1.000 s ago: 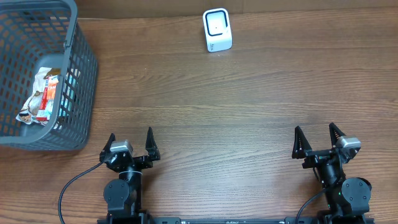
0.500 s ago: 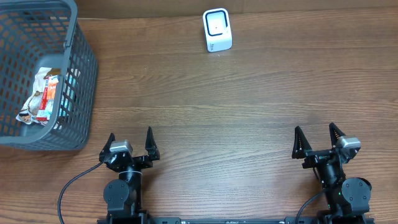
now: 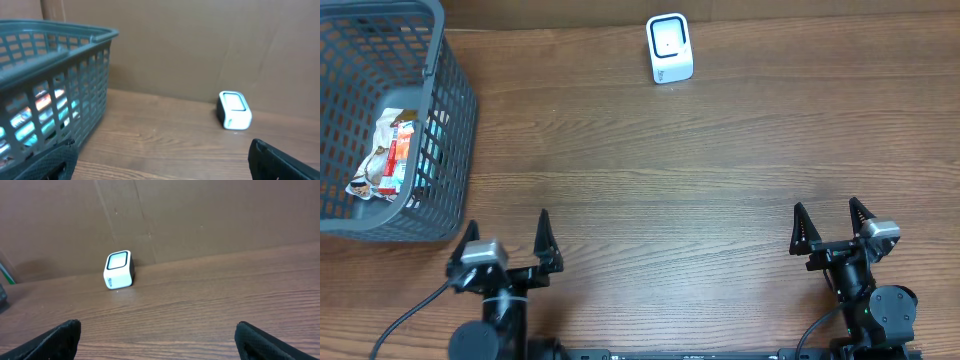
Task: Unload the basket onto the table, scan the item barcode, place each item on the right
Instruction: 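Move the left gripper up and into the grey basket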
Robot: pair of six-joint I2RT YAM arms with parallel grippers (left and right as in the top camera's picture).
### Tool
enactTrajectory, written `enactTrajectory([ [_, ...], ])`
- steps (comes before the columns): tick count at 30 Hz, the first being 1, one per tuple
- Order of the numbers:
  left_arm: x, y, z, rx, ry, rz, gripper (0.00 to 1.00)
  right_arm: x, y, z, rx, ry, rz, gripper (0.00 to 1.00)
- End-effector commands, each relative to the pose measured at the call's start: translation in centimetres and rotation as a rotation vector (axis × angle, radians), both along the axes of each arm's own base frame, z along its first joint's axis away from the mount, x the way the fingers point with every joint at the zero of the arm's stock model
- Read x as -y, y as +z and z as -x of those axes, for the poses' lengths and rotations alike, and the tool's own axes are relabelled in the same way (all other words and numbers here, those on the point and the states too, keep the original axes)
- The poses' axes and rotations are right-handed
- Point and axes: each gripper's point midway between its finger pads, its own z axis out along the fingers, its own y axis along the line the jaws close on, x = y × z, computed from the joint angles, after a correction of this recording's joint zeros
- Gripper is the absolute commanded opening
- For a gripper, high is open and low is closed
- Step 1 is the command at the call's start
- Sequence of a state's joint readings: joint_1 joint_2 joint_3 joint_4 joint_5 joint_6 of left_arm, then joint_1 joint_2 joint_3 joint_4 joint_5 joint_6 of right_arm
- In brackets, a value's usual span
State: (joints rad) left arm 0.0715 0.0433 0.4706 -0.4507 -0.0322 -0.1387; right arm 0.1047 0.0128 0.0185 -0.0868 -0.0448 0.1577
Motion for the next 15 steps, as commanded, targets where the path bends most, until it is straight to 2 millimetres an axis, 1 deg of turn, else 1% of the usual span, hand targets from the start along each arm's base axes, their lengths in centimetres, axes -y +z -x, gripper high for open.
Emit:
enactTrajectory([
  [1, 1.4, 3.7, 0.8, 0.014, -0.078, 0.026, 1.00, 0.2, -0.2, 0.0, 0.004, -0.011, -0.007, 1.00],
  [4, 3.0, 6.1, 0.8, -0.020, -0.170, 0.032, 1.00, 0.2, -0.2, 0.0, 0.004, -0.011, -0.007, 1.00],
  [6, 3.6, 7.3, 0.5, -0.074, -0.202, 0.042, 1.00, 0.2, -0.2, 0.0, 0.004, -0.011, -0.007, 1.00],
  [10, 3.8, 8.5, -0.7, -0.262, -0.220, 0.063, 1.00, 0.2, -0.2, 0.0, 0.004, -0.011, -0.007, 1.00],
  [15, 3.7, 9.6, -2.3, -0.563, -0.248, 0.003, 1.00, 0.2, -0.2, 0.0, 0.004, -0.011, -0.007, 1.00],
])
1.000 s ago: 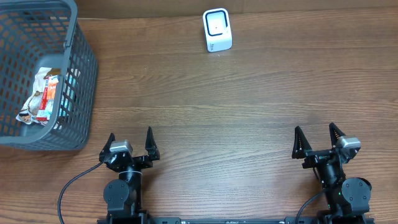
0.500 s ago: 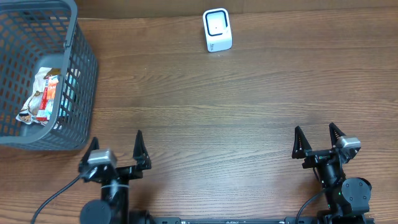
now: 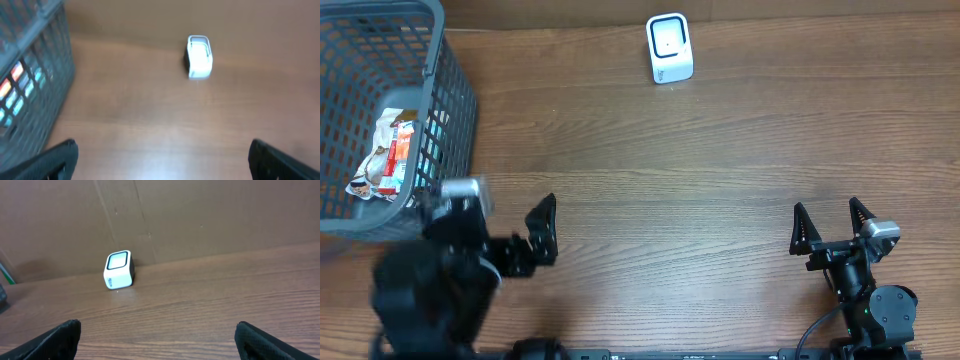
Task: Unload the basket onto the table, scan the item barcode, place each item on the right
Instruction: 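Move the left gripper up and into the grey basket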
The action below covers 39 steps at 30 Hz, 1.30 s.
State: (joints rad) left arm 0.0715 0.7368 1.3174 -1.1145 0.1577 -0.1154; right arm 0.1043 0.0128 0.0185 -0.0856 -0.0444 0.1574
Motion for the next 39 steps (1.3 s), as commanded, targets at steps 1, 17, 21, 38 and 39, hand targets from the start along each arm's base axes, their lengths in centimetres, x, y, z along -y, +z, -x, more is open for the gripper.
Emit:
enactTrajectory([
  [1, 0.5, 2.3, -1.8, -0.098, -0.080, -0.056, 1.00, 0.2, -0.2, 0.0, 0.003, -0.010, -0.007, 1.00],
  [17, -5.7, 3.1, -13.4, -0.213, 0.075, -0.283, 1.00, 0.2, -0.2, 0.0, 0.003, -0.010, -0.007, 1.00],
  [21, -8.6, 3.7, -15.0, -0.170, 0.163, -0.272, 1.00, 0.2, -0.2, 0.0, 0.003, -0.010, -0.007, 1.00],
  [38, -22.9, 1.6, -13.4, -0.250, 0.479, -0.285, 0.99, 0.2, -0.2, 0.0, 0.003, -0.010, -0.007, 1.00],
  [39, -23.4, 1.0, -13.4, -0.265, 0.484, -0.282, 1.00, 0.2, -0.2, 0.0, 0.003, -0.010, -0.007, 1.00],
])
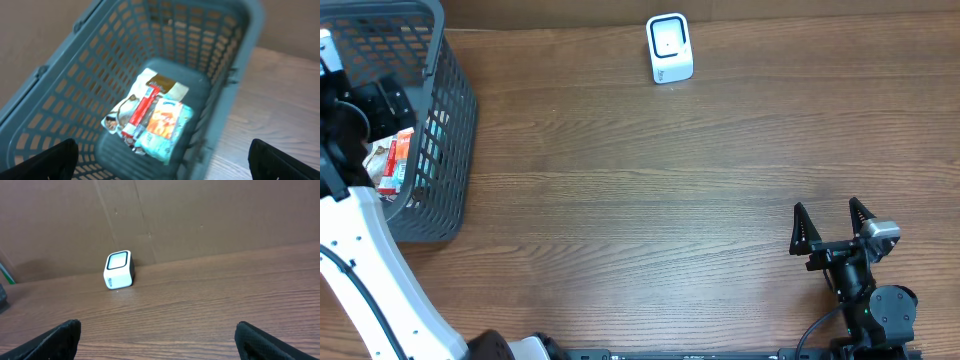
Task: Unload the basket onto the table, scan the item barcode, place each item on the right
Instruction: 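Move the left gripper up and into the grey basket, then grasp the orange Kleenex tissue pack in the basket with the left gripper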
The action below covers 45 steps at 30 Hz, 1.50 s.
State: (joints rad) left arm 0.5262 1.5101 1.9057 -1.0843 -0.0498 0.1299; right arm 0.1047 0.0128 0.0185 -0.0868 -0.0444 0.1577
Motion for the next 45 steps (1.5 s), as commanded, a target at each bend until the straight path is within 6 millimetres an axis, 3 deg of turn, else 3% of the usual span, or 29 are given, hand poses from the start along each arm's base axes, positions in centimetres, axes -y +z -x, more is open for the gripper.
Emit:
enactTrajectory([
  [1, -2.1, -1.5, -0.4, -0.052, 0.017, 0.000, 1.00, 0.2, -0.2, 0.0, 0.004, -0.010, -0.007, 1.00],
  [10, -5.1, -6.9, -1.7, -0.221, -0.039, -0.004, 1.00, 0.2, -0.2, 0.0, 0.004, -0.010, -0.007, 1.00],
  [18, -6.3, -12.2, -3.6, -0.267, -0.151, 0.112, 0.99, 0.2, -0.2, 0.0, 0.004, -0.010, -0.007, 1.00],
  [29, -4.6, -17.9, -5.9, -0.254, -0.426, 0.288, 1.00, 0.2, -0.2, 0.0, 0.004, -0.010, -0.007, 1.00],
  [37, -4.4, -22.9, -6.5, -0.333, -0.445, 0.366, 1.00, 0.2, -0.2, 0.0, 0.004, -0.010, -0.007, 1.00],
  [45, -5.0, -25.6, -6.4, -0.387, -0.428, 0.389, 1.00, 0.2, -0.2, 0.0, 0.004, -0.010, -0.007, 1.00],
])
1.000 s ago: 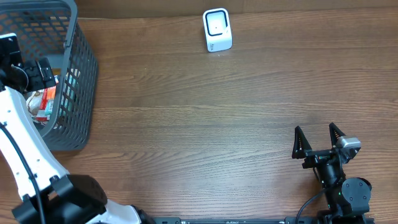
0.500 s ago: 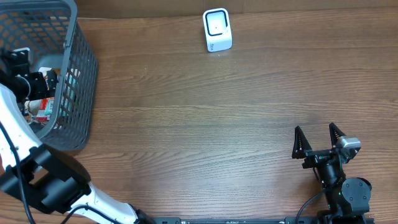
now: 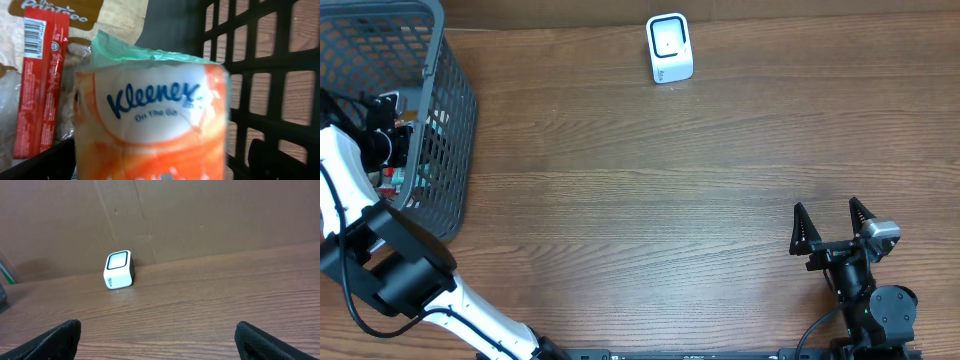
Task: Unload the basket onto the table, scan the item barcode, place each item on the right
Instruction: 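Grasp the orange Kleenex tissue pack in the basket with the left gripper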
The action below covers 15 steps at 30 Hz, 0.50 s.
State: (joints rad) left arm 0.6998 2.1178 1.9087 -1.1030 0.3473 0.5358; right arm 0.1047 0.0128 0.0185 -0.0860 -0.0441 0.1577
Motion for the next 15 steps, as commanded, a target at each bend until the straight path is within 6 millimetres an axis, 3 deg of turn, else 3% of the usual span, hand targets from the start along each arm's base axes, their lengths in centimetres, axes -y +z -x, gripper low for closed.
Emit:
enactTrajectory([
  [1, 0.1, -0.9, -0.5, -0.005, -0.040, -0.001, 1.00, 0.2, -0.2, 0.0, 0.003, -0.010, -0.007, 1.00],
  [15, -0.5, -3.1, -0.1, -0.057, -0.027, -0.013, 1.00, 0.2, -0.2, 0.0, 0.003, -0.010, -0.007, 1.00],
])
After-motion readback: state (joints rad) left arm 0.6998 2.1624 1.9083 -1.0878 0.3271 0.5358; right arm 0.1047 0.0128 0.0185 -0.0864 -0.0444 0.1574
